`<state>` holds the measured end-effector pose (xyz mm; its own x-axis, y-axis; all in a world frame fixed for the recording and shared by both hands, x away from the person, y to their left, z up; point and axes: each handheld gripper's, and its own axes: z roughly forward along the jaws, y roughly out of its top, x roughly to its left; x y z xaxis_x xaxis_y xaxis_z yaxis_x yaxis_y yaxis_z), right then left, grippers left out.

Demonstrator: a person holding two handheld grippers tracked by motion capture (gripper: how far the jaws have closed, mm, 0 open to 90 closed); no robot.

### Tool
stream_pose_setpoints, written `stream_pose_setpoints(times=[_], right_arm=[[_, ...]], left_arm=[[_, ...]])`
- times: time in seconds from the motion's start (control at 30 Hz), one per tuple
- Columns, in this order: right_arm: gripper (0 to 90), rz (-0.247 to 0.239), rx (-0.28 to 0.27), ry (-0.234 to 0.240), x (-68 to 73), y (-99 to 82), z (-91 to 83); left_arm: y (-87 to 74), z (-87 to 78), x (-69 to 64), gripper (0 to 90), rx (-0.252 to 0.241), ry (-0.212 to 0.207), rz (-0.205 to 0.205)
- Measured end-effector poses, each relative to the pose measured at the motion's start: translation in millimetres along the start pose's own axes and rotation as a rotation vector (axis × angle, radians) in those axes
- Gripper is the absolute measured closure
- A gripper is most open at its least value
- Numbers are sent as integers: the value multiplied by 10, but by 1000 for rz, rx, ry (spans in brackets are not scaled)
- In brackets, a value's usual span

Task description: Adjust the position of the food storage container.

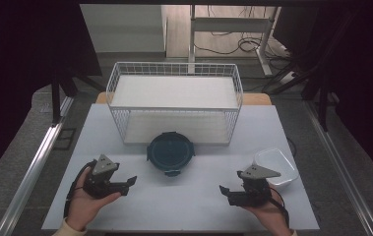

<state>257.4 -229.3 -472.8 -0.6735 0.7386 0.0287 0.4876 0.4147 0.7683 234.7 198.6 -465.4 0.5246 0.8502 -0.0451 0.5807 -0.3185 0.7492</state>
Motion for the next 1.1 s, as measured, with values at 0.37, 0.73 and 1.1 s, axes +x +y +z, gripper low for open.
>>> stream_pose_setpoints(times=[0.37, 0.73, 1.1], right_arm=[[174, 4, -25, 1, 19, -10, -69], [175, 12, -16, -1, 4, -32, -64], [177, 13, -4, -14, -2, -67, -56]], left_arm=[[434, -21, -46, 325, -31, 11, 115], [950, 339, 147, 585, -16, -30, 169], [1160, 915, 254, 897, 46, -19, 197]])
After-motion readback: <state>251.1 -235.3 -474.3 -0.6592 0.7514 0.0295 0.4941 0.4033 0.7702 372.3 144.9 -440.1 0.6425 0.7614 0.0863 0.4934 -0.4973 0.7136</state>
